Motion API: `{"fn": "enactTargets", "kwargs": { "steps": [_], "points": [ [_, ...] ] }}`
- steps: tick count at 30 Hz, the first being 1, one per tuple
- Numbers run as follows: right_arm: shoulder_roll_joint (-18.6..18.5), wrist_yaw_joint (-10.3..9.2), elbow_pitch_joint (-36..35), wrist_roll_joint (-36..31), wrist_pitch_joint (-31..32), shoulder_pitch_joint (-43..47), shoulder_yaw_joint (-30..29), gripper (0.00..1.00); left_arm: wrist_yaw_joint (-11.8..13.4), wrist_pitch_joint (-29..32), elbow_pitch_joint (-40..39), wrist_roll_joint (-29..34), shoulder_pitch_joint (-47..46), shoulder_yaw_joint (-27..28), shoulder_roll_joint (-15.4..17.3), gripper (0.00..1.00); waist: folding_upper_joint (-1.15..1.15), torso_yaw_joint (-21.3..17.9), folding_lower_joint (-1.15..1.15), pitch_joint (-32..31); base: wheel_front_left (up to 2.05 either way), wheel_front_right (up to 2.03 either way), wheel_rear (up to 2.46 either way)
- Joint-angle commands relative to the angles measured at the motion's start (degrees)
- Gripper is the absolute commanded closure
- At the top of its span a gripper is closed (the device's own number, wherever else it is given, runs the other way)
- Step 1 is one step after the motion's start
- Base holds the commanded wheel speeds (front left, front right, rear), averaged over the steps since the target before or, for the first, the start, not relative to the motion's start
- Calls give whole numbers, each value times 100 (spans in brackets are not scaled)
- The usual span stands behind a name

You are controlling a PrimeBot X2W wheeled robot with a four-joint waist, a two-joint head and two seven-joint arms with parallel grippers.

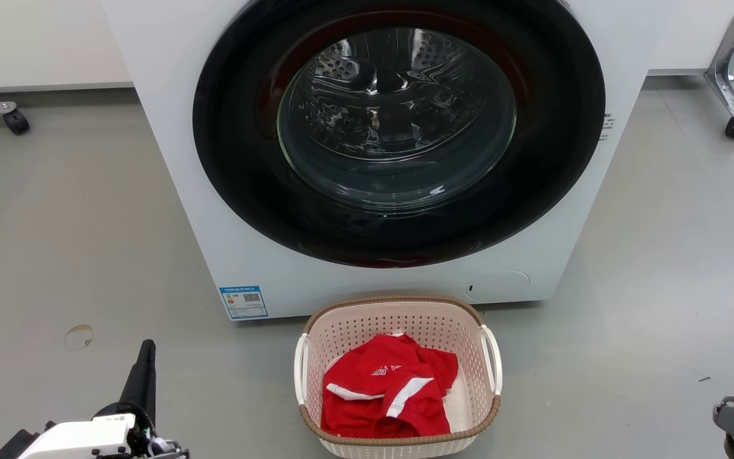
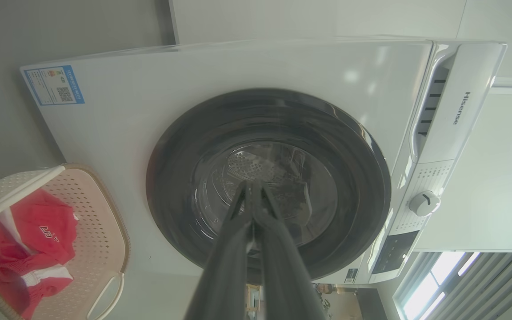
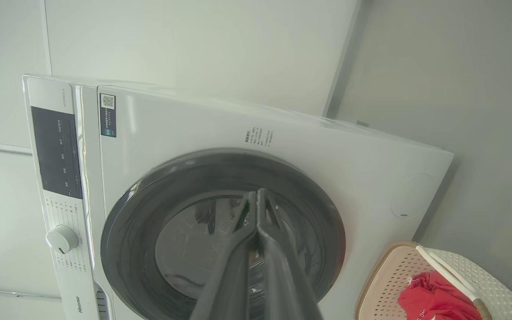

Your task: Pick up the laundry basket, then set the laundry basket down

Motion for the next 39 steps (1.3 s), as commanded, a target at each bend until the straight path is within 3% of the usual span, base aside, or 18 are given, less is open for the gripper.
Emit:
{"fn": "enactTargets", "kwargs": {
  "steps": [1, 39],
  "points": [
    [-154, 28, -171, 32, 46, -277, 93, 100, -60, 44, -125, 46, -307, 203, 57, 100, 0, 0, 0, 0, 0, 0, 0],
    [-154, 28, -171, 33, 45, -277, 94, 100, -60, 145, -115, 151, -316, 328, -33, 100, 0, 0, 0, 0, 0, 0, 0]
  ]
}}
